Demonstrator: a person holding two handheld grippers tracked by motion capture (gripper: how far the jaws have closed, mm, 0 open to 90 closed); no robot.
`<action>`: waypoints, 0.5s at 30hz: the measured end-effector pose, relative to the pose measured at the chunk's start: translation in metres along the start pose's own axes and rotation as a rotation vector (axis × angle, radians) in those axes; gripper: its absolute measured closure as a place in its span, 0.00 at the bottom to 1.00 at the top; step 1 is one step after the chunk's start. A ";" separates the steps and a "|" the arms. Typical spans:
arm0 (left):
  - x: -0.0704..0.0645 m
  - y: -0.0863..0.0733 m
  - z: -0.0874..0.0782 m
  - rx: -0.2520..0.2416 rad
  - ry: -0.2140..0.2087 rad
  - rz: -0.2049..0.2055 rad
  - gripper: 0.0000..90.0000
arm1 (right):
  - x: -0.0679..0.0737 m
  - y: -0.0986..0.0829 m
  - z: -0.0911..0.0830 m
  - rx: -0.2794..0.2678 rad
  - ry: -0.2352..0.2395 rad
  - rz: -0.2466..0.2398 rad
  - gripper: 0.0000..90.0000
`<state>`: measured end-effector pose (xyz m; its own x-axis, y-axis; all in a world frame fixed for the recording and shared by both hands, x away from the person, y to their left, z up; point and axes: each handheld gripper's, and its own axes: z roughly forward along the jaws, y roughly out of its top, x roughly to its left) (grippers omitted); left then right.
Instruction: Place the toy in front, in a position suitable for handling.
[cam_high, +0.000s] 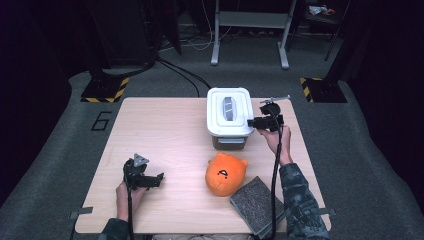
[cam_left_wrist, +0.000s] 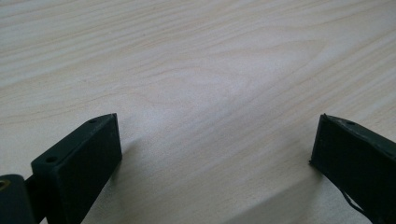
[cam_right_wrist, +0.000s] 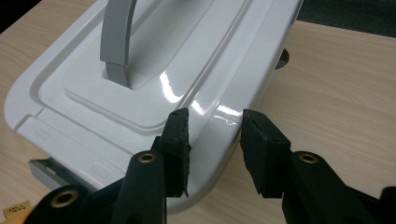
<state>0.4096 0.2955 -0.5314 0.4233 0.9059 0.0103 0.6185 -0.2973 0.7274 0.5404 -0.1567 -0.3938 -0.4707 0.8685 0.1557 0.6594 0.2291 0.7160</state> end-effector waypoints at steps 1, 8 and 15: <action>0.000 0.000 0.000 0.000 0.000 0.000 0.01 | 0.001 0.000 0.000 0.001 0.001 0.003 0.69; 0.000 0.000 0.000 0.000 -0.001 0.000 0.01 | 0.007 0.001 0.003 0.003 0.015 -0.001 0.68; 0.000 0.000 0.000 0.001 -0.001 0.002 0.01 | 0.012 0.002 0.006 0.004 0.030 -0.006 0.67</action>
<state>0.4096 0.2957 -0.5313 0.4248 0.9052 0.0112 0.6185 -0.2993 0.7265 0.5393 -0.1431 -0.3941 -0.4921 0.8534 0.1718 0.6587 0.2360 0.7144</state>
